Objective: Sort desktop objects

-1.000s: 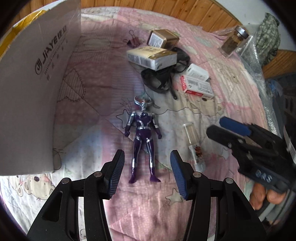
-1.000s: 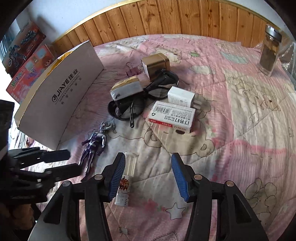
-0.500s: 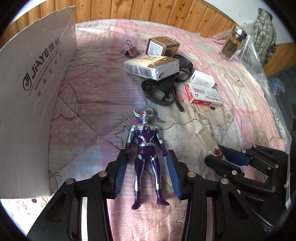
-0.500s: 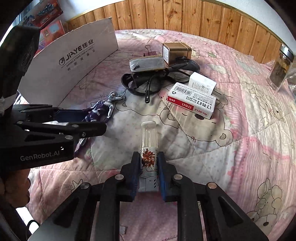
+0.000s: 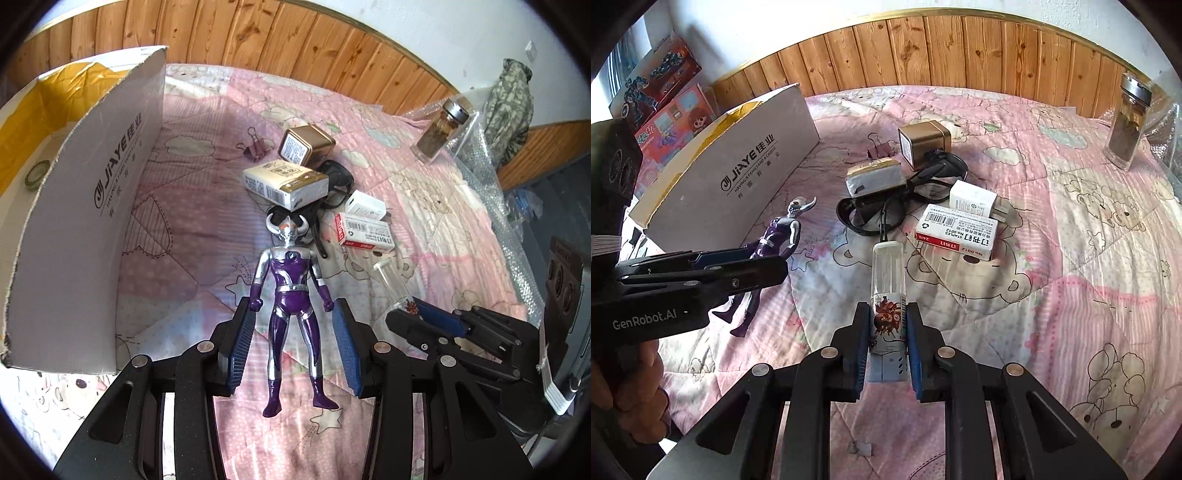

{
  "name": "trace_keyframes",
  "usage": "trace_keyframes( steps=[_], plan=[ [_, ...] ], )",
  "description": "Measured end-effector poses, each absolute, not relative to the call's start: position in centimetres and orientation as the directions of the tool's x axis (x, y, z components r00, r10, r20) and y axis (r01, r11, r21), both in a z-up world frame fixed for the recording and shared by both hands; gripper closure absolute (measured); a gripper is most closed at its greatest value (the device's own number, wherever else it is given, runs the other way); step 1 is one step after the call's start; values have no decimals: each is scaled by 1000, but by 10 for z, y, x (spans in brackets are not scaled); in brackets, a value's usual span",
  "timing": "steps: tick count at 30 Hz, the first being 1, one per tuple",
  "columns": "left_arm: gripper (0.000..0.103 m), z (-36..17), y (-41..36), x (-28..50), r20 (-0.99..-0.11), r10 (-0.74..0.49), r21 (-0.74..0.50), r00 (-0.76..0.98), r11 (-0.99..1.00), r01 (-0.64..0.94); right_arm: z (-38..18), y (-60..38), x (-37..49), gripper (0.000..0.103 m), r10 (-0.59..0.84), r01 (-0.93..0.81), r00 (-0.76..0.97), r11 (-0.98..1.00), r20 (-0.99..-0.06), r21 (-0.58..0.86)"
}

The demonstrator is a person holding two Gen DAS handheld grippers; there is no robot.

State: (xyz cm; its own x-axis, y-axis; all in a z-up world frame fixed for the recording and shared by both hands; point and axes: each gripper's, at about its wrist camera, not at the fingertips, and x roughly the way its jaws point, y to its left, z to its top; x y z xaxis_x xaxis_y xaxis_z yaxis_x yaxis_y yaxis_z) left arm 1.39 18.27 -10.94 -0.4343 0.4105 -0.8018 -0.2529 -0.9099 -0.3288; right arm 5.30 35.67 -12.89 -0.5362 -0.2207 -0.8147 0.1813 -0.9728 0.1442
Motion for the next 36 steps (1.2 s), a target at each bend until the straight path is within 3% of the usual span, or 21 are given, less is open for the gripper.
trace_keyframes(
  steps=[36],
  plan=[
    [59,-22,108,41,-650,455,-424,-608,-882,-207,-41,263,77,83,-245,317,-609,-947,-755,52]
  ],
)
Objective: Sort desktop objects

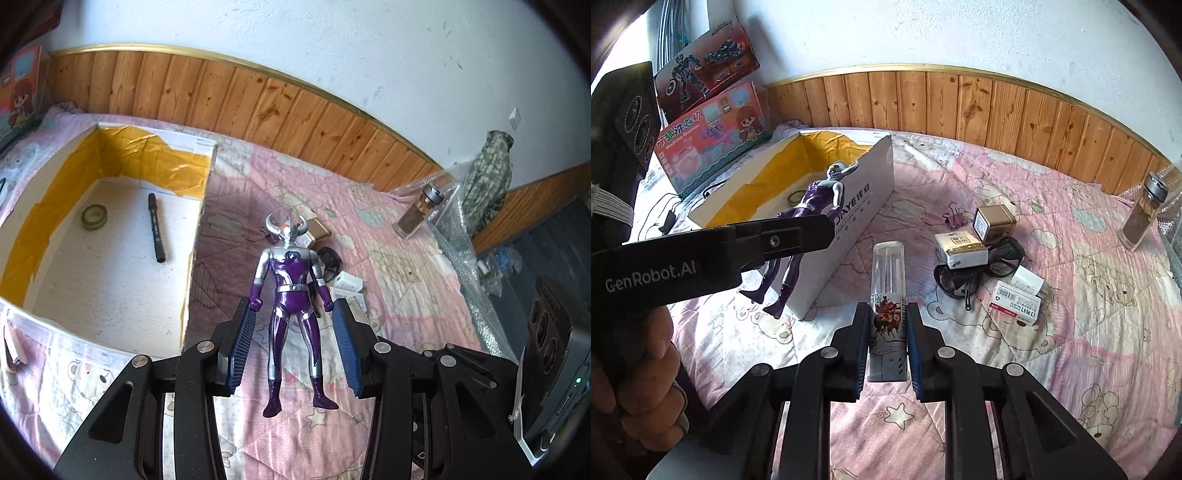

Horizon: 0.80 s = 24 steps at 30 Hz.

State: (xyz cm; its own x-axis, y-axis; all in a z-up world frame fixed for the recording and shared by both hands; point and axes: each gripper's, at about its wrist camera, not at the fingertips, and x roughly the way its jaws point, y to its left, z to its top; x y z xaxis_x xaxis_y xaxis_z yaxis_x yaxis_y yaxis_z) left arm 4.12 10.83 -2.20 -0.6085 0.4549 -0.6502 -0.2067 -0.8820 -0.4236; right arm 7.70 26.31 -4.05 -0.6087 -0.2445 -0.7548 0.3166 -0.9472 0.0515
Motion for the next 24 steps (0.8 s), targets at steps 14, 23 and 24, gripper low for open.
trace_keyframes(
  steps=[14,23,24],
  plan=[
    [59,-10,54,42,-608,438,-489,-662,-864,-122,-19,225,70,83,-281,377,-619,-926,-733,36],
    [59,-8,26,41,-602,409,-508,-686,-859,-66,-7,201,63,83,-306,420,-620,-907,-722,24],
    [59,-8,24,41,-604,405,-508,-686,-859,-60,-6,199,62,83,-310,425,-619,-905,-722,23]
  ],
)
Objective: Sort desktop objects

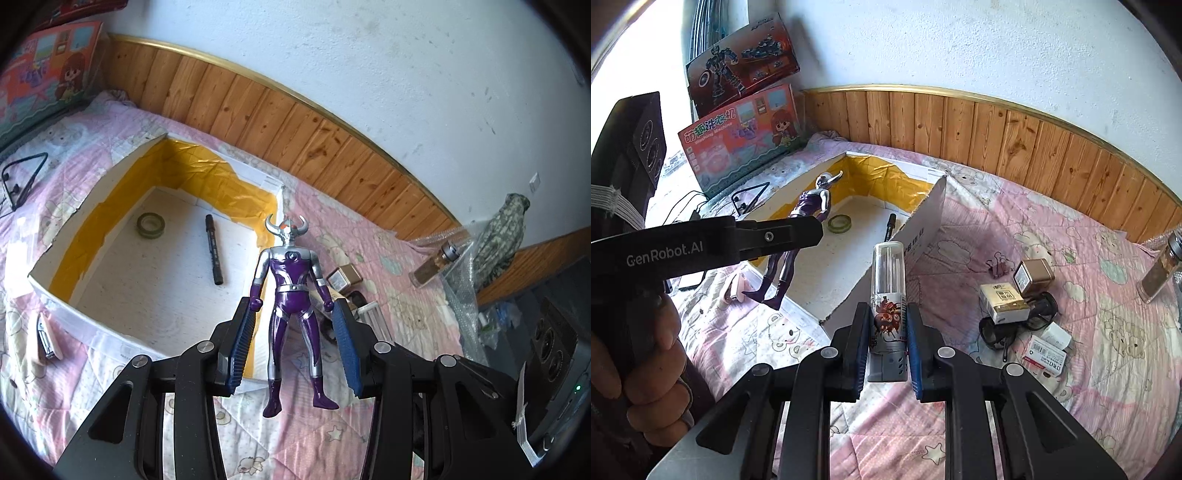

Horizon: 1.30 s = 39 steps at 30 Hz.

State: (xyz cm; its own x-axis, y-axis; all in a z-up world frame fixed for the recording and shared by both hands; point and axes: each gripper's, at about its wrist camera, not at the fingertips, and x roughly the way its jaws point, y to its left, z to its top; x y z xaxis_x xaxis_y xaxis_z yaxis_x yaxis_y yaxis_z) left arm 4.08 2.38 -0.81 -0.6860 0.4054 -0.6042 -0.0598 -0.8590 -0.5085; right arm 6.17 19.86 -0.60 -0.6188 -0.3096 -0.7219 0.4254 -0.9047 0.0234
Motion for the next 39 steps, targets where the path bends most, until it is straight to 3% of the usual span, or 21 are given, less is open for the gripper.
trace_keyframes(
  steps=[39],
  plan=[
    [58,-13,-39,5,-726,254,-385,-639,-920,71,10,134,3,83,-386,534,-528,-843,-757,58]
  ],
)
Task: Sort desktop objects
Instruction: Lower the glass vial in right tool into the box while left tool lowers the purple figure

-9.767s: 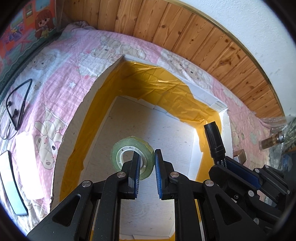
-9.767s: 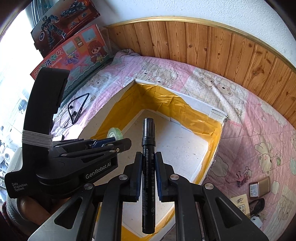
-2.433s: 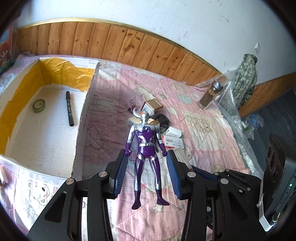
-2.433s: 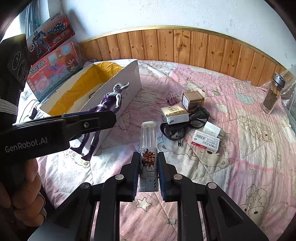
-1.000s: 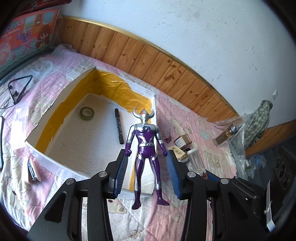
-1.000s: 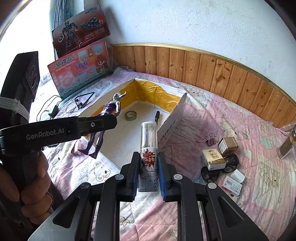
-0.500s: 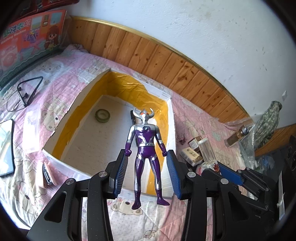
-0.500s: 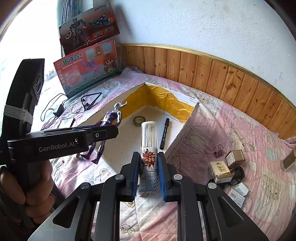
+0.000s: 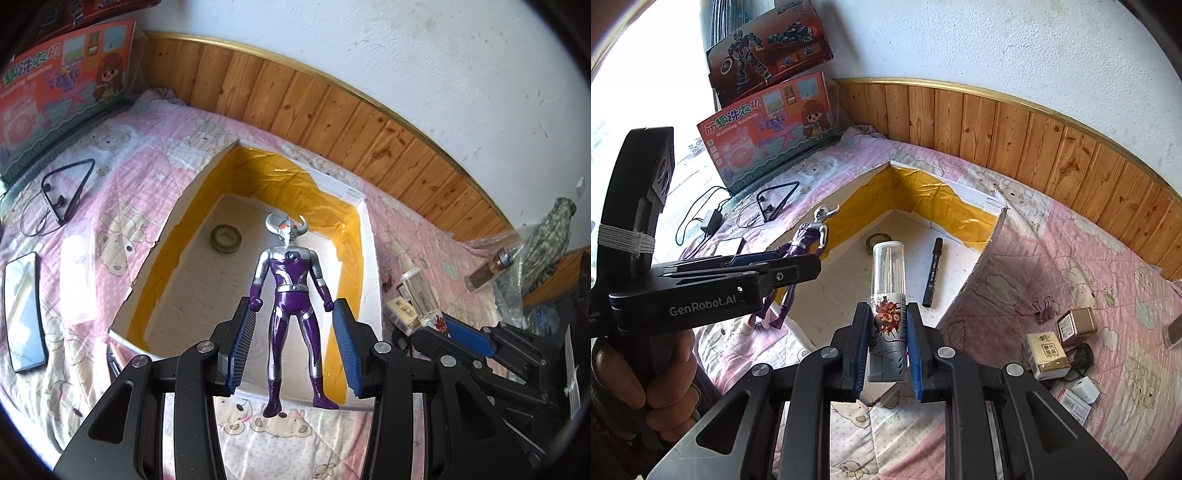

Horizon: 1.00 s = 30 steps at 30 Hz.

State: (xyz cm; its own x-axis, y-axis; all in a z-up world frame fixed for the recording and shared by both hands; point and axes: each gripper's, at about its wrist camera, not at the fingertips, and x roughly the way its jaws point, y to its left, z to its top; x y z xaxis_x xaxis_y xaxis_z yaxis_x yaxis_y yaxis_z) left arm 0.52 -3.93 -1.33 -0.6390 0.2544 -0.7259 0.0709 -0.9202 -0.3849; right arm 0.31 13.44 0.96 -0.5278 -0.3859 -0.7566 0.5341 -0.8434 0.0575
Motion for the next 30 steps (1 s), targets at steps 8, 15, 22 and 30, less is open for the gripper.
trace_keyframes(
  steps=[8,15,22,30],
  plan=[
    [58,-17,-49,-15,-743,252,-372,-620,-925,70,6,126,-17,83,-371,534,-508,-844,-777,54],
    [58,-22,-47,-27,-760,243,-348,-603,-936,61,3,115,-33,83,-355,542,-496,-840,-792,37],
    [58,-26,-45,-39,-773,248,-341,-584,-938,54,-2,106,-52,83,-347,546,-476,-837,-808,38],
    [58,-36,-47,-51,-790,270,-354,-550,-934,51,-11,97,-71,83,-337,551,-454,-833,-825,37]
  ],
)
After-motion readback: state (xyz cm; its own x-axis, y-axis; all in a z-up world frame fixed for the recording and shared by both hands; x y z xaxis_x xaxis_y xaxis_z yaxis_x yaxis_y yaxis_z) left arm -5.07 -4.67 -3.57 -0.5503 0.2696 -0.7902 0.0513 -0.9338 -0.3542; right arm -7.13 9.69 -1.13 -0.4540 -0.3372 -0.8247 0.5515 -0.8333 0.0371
